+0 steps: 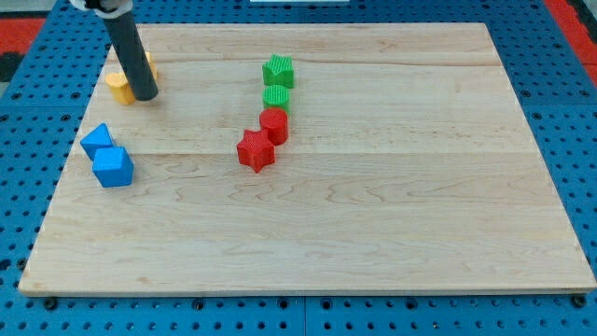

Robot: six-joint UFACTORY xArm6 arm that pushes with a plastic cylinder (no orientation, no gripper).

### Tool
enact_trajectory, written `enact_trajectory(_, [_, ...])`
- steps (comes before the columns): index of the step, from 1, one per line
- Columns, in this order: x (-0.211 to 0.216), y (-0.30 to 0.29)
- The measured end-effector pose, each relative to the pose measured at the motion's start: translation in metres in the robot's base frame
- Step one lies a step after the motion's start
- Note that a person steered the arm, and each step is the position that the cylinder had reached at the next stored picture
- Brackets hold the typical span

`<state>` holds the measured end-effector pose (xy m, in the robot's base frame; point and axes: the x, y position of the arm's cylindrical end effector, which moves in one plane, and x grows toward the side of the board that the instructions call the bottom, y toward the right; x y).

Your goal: Push the blue cube to the right side of the blue triangle

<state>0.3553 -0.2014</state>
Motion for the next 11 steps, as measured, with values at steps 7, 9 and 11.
enact_trajectory(7, [0.131, -0.056])
enact_trajectory(9, [0.119, 0.033])
enact_trajectory(11, [0.152, -0.056])
